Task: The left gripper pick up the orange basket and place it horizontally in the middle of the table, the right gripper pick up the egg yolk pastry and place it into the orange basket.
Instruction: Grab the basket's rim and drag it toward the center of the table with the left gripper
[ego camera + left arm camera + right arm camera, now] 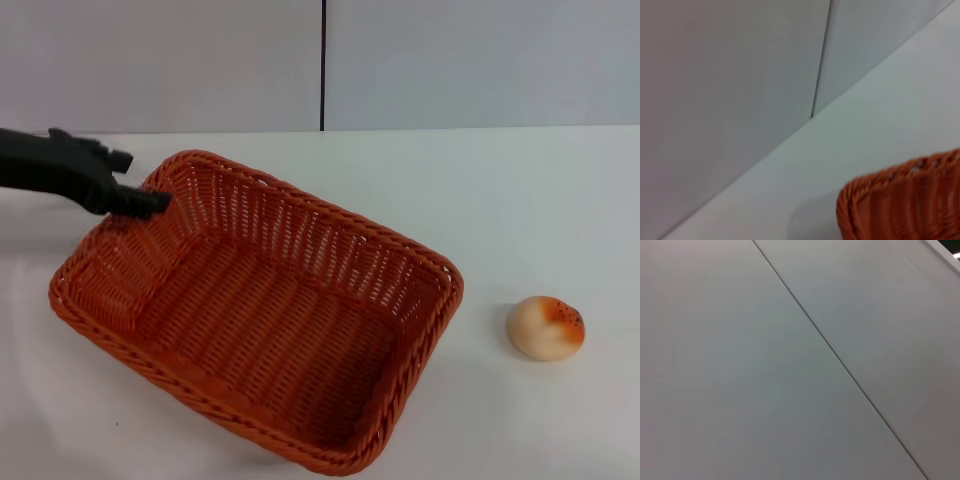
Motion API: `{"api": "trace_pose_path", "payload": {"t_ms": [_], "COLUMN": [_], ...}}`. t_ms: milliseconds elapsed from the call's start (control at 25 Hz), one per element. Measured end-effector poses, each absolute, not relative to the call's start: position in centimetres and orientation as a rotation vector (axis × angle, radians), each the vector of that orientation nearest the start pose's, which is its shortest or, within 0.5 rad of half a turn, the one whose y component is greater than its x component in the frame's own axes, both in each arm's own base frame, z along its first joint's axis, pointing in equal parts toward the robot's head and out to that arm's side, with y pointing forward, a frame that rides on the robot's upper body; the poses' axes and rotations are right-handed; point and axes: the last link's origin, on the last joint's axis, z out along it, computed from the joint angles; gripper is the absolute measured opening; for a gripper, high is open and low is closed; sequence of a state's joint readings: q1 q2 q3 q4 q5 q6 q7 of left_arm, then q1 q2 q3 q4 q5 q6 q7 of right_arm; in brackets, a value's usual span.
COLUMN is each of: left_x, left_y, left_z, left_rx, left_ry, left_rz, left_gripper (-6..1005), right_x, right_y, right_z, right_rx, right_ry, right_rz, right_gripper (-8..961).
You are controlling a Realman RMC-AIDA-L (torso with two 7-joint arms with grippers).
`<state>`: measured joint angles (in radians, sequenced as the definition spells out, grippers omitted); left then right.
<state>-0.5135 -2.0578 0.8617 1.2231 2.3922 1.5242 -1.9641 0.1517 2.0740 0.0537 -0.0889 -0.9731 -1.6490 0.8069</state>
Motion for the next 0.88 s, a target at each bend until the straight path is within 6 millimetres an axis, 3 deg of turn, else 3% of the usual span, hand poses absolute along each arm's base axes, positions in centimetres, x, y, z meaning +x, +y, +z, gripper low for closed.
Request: {"api": "trace_pose_path", "payload": {"t_ms": [560, 880], "left_x": [-27.0, -26.7], "left_y": [35.7, 35.7], "left_z": [5.7, 5.4], "left_rx": [-2.576, -2.589], "left_ry": [-0.867, -0.878], "left_rz": [0.148, 0.156], "left_gripper": [786, 633], "right_x": [41.7, 41.8], "right_y": [18.4, 18.3], "right_z": [11.5, 11.5], "right_rx": [-0.810, -0.809], "right_ry": [0.619, 0.623], "right_rz": [1.111, 1.108], "right_gripper": [681, 680]}}
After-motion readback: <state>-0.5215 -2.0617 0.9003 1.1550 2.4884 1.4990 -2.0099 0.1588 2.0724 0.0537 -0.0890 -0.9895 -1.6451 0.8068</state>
